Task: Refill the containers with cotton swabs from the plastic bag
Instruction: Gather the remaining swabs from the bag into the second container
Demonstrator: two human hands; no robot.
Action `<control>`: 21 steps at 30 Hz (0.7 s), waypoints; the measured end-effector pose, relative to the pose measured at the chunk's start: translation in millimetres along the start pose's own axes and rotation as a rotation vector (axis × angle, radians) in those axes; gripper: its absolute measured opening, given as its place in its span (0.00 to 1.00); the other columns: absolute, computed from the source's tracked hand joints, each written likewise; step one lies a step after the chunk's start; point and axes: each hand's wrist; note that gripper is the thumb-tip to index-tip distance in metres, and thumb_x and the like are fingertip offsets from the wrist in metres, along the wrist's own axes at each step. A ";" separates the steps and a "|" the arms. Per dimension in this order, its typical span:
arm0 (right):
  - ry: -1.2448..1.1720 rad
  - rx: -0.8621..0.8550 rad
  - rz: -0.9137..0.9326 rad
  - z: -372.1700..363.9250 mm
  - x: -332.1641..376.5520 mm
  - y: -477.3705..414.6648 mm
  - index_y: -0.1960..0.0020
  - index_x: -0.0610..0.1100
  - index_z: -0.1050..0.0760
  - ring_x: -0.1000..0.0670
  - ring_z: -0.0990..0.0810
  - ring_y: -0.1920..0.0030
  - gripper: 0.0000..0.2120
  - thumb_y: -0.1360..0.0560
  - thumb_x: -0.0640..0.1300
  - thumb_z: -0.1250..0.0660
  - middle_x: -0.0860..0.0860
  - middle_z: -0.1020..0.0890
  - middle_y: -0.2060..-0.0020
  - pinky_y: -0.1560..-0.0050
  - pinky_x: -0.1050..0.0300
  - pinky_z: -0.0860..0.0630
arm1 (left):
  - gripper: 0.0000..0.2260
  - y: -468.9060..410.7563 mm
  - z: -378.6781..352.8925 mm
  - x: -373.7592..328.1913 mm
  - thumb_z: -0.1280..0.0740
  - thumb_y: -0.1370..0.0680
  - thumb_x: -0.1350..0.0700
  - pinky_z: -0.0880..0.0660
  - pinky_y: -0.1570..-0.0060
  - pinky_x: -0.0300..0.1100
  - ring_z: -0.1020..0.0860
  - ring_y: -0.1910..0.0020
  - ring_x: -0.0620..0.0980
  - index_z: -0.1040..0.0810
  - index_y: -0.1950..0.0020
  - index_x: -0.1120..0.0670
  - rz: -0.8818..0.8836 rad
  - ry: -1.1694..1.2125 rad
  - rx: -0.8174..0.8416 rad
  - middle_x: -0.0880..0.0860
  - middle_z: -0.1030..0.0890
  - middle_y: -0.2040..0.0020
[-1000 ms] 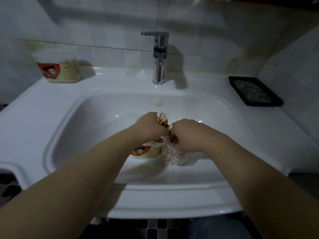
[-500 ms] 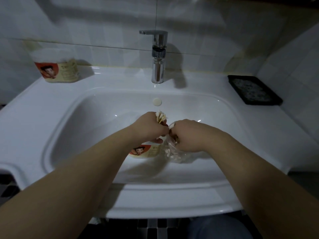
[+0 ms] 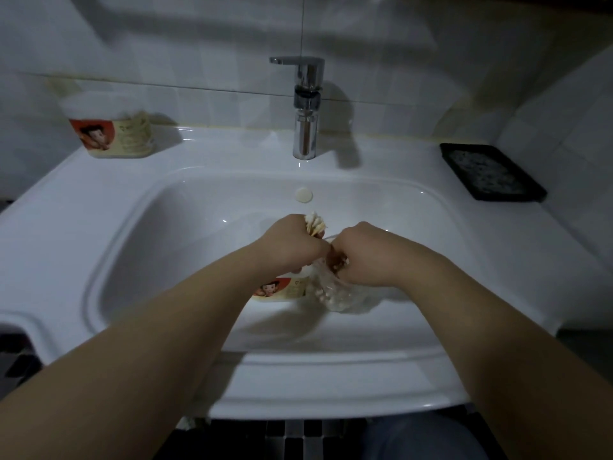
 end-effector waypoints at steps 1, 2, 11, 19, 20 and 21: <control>-0.036 -0.044 0.002 0.3 -1.9 0.4 0.53 0.49 0.16 0.50 0.24 0.61 0.07 0.24 0.42 0.32 0.57 0.26 0.68 0.67 0.65 0.35 | 0.03 -0.4 0.9 0.6 0.36 0.26 0.64 0.31 0.65 0.44 0.30 0.65 0.53 0.28 0.57 0.58 0.005 0.006 -0.003 0.57 0.27 0.62; -0.079 -0.085 0.005 1.2 -4.4 0.6 0.52 0.48 0.15 0.51 0.23 0.61 0.07 0.24 0.42 0.31 0.58 0.25 0.68 0.67 0.66 0.35 | 0.03 -0.9 2.0 1.0 0.36 0.26 0.64 0.32 0.66 0.44 0.30 0.66 0.53 0.28 0.57 0.58 0.010 0.018 -0.007 0.57 0.27 0.62; -0.569 -0.355 -0.078 17.6 -23.7 8.9 0.54 0.47 0.15 0.53 0.14 0.67 0.03 0.24 0.40 0.26 0.49 0.14 0.66 0.50 0.46 0.16 | 0.02 -7.0 4.7 7.7 0.33 0.26 0.62 0.29 0.65 0.44 0.28 0.65 0.54 0.25 0.56 0.57 0.020 0.014 -0.055 0.56 0.25 0.62; -0.575 -0.340 -0.135 16.9 -23.7 8.6 0.54 0.46 0.15 0.54 0.14 0.68 0.02 0.23 0.40 0.26 0.50 0.14 0.67 0.55 0.55 0.17 | 0.12 -1.1 -0.6 0.8 0.30 0.25 0.56 0.30 0.65 0.41 0.25 0.66 0.53 0.29 0.63 0.59 -0.206 0.047 -0.417 0.56 0.22 0.66; -0.563 -0.345 -0.133 16.8 -23.3 8.1 0.53 0.46 0.15 0.55 0.14 0.67 0.02 0.23 0.40 0.27 0.50 0.14 0.67 0.55 0.56 0.17 | 0.13 0.9 -2.0 -1.6 0.29 0.25 0.55 0.29 0.65 0.41 0.24 0.66 0.53 0.29 0.65 0.57 -0.249 0.080 -0.438 0.55 0.21 0.67; -0.556 -0.351 -0.134 16.9 -23.0 7.9 0.53 0.47 0.15 0.55 0.14 0.67 0.03 0.23 0.40 0.27 0.50 0.14 0.67 0.54 0.56 0.18 | 0.14 3.3 -3.2 -4.3 0.28 0.25 0.55 0.29 0.64 0.41 0.24 0.66 0.51 0.29 0.66 0.55 -0.290 0.106 -0.453 0.53 0.22 0.68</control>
Point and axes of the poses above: each hand's wrist, its own y-axis away from the middle knuckle, its own z-axis out of the back of the hand, x = y × z
